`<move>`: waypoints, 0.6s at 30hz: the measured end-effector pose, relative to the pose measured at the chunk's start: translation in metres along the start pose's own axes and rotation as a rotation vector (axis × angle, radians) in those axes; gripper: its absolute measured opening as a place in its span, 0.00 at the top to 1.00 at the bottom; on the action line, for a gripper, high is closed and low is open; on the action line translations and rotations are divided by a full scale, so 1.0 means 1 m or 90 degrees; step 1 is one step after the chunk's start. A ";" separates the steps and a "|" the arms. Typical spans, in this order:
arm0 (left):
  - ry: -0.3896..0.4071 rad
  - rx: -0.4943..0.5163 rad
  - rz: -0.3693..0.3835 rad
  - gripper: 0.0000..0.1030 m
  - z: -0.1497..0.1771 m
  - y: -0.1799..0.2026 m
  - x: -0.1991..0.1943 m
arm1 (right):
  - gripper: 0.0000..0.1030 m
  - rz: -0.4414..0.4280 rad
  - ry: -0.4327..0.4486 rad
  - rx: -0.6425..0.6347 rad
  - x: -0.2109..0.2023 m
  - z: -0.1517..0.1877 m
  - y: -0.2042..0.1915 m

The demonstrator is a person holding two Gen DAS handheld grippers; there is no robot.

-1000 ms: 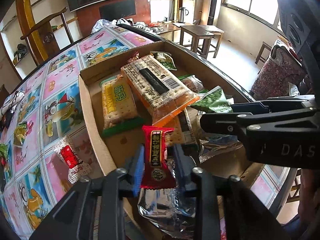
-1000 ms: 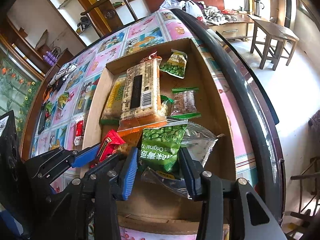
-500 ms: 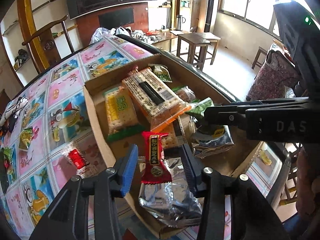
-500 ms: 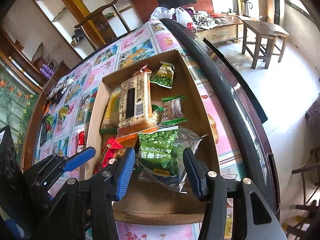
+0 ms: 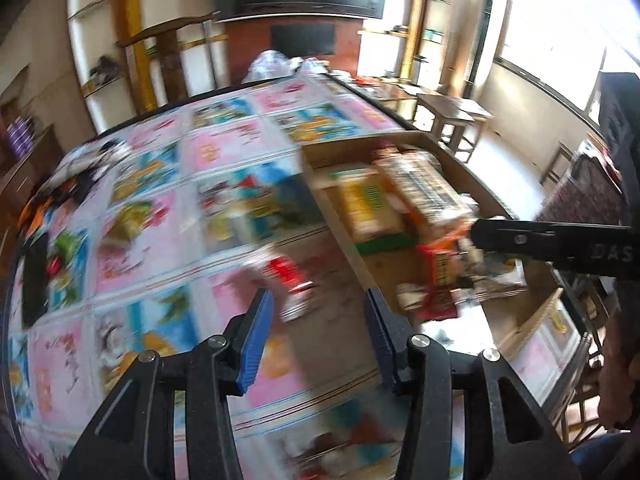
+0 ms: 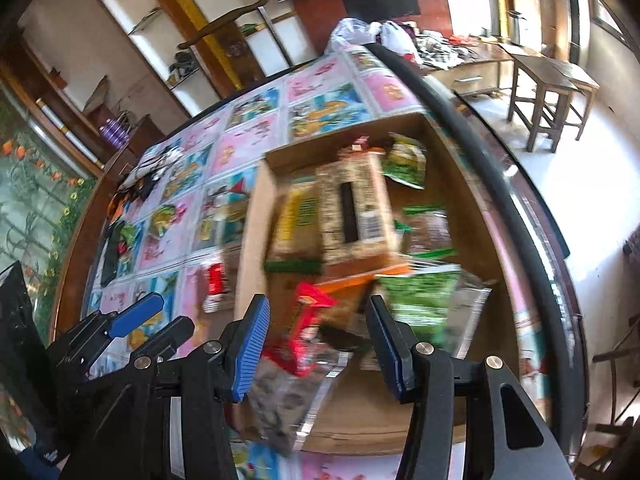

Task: Organize snacks
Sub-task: 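Withdraw both grippers from the box toward the remaining snacks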

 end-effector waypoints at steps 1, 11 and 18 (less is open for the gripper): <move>-0.003 -0.015 -0.006 0.55 0.007 -0.011 -0.002 | 0.48 -0.003 -0.002 -0.008 0.002 0.002 -0.007; -0.044 -0.124 -0.077 0.55 0.085 -0.104 -0.030 | 0.45 -0.047 -0.085 -0.103 0.054 0.034 -0.093; -0.058 -0.153 -0.102 0.55 0.120 -0.140 -0.048 | 0.45 -0.018 -0.122 -0.145 0.109 0.028 -0.126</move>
Point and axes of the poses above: each gripper's, at about its wrist camera, not at the fingertips, and x roughly the way its jaws point, y to its right, z to its underside, the point moved 8 cm from there along x, roughly the way its jaws point, and after that the axes turned 13 degrees about x, right-handed, at the moved point
